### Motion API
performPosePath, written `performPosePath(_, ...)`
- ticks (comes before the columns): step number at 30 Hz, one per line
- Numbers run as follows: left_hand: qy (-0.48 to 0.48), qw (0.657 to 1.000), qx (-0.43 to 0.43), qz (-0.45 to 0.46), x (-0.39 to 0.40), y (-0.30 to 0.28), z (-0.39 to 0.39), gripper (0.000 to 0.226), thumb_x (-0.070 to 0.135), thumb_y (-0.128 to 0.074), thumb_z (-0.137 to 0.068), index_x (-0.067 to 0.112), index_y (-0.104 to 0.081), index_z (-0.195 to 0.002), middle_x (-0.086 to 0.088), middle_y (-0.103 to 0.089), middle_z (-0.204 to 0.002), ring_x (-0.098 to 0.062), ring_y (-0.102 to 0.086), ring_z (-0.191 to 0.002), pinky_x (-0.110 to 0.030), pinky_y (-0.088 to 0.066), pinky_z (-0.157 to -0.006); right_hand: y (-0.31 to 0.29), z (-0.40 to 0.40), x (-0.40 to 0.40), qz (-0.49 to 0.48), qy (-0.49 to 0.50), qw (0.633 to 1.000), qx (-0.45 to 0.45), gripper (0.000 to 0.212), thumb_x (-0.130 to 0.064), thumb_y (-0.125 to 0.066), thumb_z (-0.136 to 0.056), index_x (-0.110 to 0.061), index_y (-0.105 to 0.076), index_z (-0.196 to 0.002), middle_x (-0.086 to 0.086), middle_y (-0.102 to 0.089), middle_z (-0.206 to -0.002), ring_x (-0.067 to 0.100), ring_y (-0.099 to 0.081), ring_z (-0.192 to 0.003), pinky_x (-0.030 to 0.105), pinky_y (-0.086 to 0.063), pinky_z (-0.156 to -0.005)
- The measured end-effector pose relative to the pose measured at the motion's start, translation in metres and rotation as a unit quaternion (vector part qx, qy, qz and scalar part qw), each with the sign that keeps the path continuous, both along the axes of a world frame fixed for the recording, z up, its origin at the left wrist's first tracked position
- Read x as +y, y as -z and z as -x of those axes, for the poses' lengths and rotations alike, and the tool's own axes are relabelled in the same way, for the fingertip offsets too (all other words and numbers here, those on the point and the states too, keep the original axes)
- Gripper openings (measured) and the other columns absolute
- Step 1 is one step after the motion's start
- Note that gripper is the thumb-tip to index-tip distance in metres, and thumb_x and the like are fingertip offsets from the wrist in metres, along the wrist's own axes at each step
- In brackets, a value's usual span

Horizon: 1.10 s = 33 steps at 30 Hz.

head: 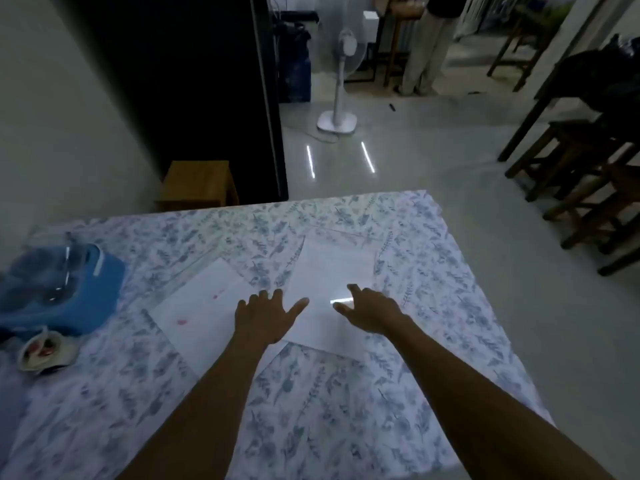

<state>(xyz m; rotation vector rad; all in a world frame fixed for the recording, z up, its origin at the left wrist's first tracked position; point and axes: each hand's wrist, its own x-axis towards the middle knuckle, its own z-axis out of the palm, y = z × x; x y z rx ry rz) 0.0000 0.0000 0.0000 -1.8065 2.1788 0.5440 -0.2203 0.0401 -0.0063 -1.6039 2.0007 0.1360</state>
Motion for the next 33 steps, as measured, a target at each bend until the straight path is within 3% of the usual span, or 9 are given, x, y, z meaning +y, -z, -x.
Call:
performPosePath(4,-0.016,1.000,-0.010,-0.008,-0.001,0.031,0.011,0.094,0.083,-0.014,-0.082,0.020,-0.039,-0.146,-0.016,-0.050,-0.144,-0.035,-0.050,-0.128,-0.050,-0.033,-0.108,0.030,0.011,-0.002,0.009,0.046,0.999,-0.014,0.067,-0.056,-0.044,-0.093,-0.013,-0.031,-0.143,0.018,-0.051,-0.136,0.037,-0.056,-0.118,0.047,-0.050,-0.093)
performPosePath(9,-0.039,0.999,0.021,-0.019,-0.005,0.053,0.024,0.088,0.078,-0.032,-0.085,0.017,-0.033,-0.148,-0.020,-0.040,-0.145,-0.038,-0.044,-0.129,-0.047,-0.038,-0.104,0.050,0.004,-0.012,0.020,0.151,0.988,-0.039,0.064,-0.032,-0.053,-0.095,-0.006,-0.021,-0.144,0.029,-0.038,-0.138,0.044,-0.056,-0.112,0.045,-0.048,-0.092)
performPosePath(16,-0.087,0.990,0.086,-0.071,-0.012,0.055,0.038,0.103,0.075,-0.054,-0.079,0.017,-0.014,-0.155,-0.026,-0.024,-0.151,-0.042,-0.029,-0.137,-0.050,-0.035,-0.107,0.058,0.001,-0.022,-0.023,0.280,0.955,-0.096,0.068,-0.025,-0.057,-0.090,-0.003,-0.019,-0.142,0.030,-0.044,-0.132,0.041,-0.053,-0.115,0.041,-0.046,-0.094)
performPosePath(20,-0.129,0.979,0.126,-0.099,-0.017,0.051,0.036,0.105,0.072,-0.061,-0.077,0.020,-0.014,-0.155,-0.026,-0.029,-0.149,-0.043,-0.033,-0.136,-0.049,-0.035,-0.108,0.057,0.007,-0.021,-0.015,0.327,0.937,-0.125,0.075,-0.019,-0.055,-0.086,-0.009,-0.011,-0.146,0.030,-0.046,-0.128,0.042,-0.056,-0.109,0.043,-0.049,-0.090)
performPosePath(23,-0.122,0.978,0.128,-0.109,-0.015,0.050,0.031,0.102,0.071,-0.061,-0.077,0.024,-0.015,-0.155,-0.027,-0.031,-0.149,-0.043,-0.037,-0.134,-0.049,-0.036,-0.109,0.055,0.011,-0.014,-0.009,0.316,0.941,-0.120,0.071,-0.016,-0.052,-0.086,-0.015,-0.013,-0.145,0.028,-0.047,-0.127,0.041,-0.057,-0.106,0.041,-0.046,-0.084)
performPosePath(26,-0.107,0.977,0.134,-0.129,-0.008,0.049,0.027,0.096,0.069,-0.060,-0.079,0.035,-0.013,-0.156,-0.026,-0.034,-0.150,-0.042,-0.041,-0.134,-0.045,-0.037,-0.109,0.052,0.017,-0.008,-0.006,0.273,0.953,-0.134,0.065,-0.014,-0.049,-0.081,-0.027,-0.023,-0.140,0.016,-0.057,-0.106,0.032,-0.060,-0.089,0.037,-0.049,-0.075)
performPosePath(29,-0.073,0.978,0.136,-0.143,0.000,0.046,0.023,0.096,0.070,-0.060,-0.078,0.041,-0.010,-0.155,-0.017,-0.038,-0.154,-0.036,-0.044,-0.136,-0.042,-0.038,-0.109,0.041,0.020,-0.001,0.002,0.246,0.957,-0.152,0.054,-0.012,-0.046,-0.083,-0.027,-0.035,-0.134,0.009,-0.058,-0.092,0.027,-0.060,-0.082,0.034,-0.049,-0.072)
performPosePath(31,-0.056,0.977,0.137,-0.152,0.009,0.042,0.020,0.095,0.070,-0.060,-0.079,0.039,-0.013,-0.155,-0.014,-0.039,-0.156,-0.034,-0.045,-0.137,-0.041,-0.039,-0.110,0.032,0.019,0.008,0.017,0.245,0.957,-0.156,0.049,-0.011,-0.044,-0.085,-0.027,-0.041,-0.131,0.012,-0.063,-0.101,0.029,-0.060,-0.088,0.033,-0.047,-0.075)
performPosePath(33,-0.053,0.976,0.148,-0.151,0.019,0.033,0.015,0.093,0.068,-0.061,-0.080,0.036,-0.017,-0.155,-0.012,-0.039,-0.156,-0.032,-0.044,-0.137,-0.040,-0.039,-0.111,0.025,0.020,0.021,0.032,0.240,0.959,-0.149,0.042,-0.013,-0.041,-0.090,-0.026,-0.047,-0.130,0.013,-0.062,-0.122,0.032,-0.058,-0.105,0.033,-0.043,-0.084)
